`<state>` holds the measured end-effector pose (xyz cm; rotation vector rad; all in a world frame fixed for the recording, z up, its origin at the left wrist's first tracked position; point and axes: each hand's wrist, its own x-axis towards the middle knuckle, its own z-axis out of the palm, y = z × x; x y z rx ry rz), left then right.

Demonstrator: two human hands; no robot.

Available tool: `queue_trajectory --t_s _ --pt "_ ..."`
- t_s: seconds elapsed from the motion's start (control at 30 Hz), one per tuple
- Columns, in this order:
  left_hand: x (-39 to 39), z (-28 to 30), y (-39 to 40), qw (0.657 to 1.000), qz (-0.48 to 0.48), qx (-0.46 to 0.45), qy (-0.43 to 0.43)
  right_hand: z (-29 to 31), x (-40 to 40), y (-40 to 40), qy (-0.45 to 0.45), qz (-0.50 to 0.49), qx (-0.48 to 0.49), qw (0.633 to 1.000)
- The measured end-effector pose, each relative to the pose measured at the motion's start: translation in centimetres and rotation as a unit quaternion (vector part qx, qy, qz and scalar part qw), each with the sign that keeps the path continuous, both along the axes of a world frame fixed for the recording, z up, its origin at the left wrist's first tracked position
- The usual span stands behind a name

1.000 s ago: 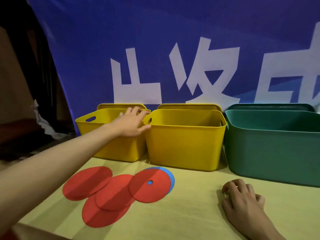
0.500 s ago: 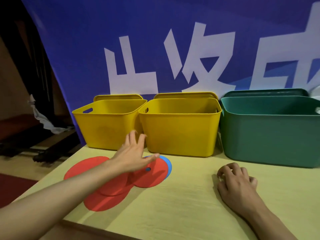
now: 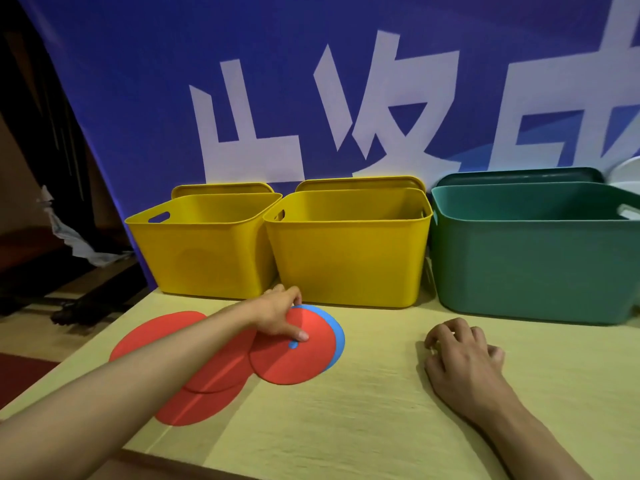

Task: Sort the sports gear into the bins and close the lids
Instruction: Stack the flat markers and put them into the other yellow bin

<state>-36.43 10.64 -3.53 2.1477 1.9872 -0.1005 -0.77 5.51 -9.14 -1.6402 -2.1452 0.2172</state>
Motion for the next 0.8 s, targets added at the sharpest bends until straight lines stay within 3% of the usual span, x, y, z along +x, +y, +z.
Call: queue_trajectory --t_s 0.23,0.43,0.63,0.8 --pt "0.7 0.9 -3.7 0.958 -0.147 0.243 -0.046 0.0 0.0 -0.2 -0.008 -0.001 0.005 1.000" --pt "-0.6 10.5 -5.3 0.914 -0.228 0.332 -0.049 0.0 0.1 -0.4 -0.015 0.002 0.008 1.000" --pt "-5.4 24.0 -2.5 0.899 -0.116 0.421 -0.025 0.6 -0.4 -0.7 -0.030 -0.007 0.003 1.000" --pt "-10.8 26.6 3.0 0.902 0.028 0.430 -0.024 1.2 -0.9 -0.7 -0.049 -0.025 -0.014 0.998"
